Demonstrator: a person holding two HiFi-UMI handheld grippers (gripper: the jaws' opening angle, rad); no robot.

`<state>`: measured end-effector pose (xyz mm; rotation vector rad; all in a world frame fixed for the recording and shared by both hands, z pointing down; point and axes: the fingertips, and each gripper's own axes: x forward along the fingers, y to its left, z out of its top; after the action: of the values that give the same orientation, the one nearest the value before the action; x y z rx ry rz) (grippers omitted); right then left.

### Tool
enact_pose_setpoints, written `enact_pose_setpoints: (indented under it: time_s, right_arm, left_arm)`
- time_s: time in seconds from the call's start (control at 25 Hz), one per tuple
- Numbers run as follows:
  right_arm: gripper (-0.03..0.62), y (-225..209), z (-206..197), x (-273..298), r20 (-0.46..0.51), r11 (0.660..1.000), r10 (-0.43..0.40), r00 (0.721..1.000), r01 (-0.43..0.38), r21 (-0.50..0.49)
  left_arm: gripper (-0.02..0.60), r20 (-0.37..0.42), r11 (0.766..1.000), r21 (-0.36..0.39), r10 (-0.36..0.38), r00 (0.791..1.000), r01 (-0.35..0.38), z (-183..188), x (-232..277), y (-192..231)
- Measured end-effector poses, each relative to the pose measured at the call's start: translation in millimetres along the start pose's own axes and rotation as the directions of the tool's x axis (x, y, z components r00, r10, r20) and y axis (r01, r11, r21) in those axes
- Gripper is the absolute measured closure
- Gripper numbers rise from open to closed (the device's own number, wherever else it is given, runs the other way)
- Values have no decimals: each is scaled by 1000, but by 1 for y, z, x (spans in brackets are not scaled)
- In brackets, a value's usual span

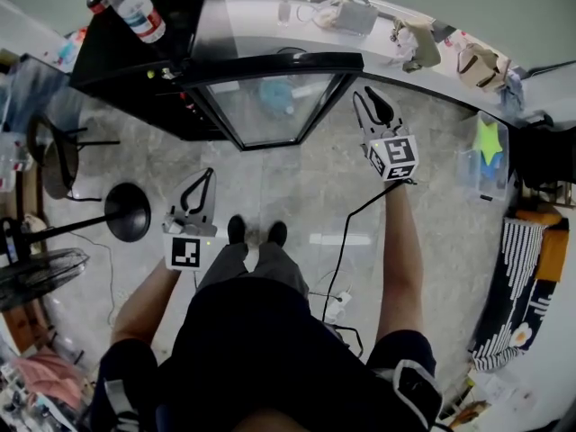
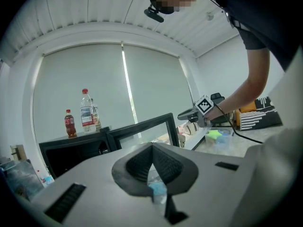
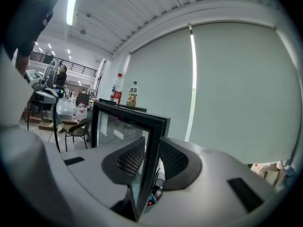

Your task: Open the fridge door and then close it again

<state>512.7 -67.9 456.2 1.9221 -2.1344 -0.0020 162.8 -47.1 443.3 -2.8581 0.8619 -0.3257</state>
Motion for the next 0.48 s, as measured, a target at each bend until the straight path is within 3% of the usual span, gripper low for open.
enact_pose_setpoints:
  time_s: [0.2, 0.48]
  right_arm:
    - [547, 23, 17, -28, 31, 999, -32, 999, 32, -2]
    - [574, 77, 43, -71, 21, 994, -95, 995, 96, -47]
  left_arm:
    - [560, 11, 1000, 0, -13, 1000, 13, 4, 3, -1]
    - [560, 58, 1000, -19, -11, 998, 13, 19, 2, -3]
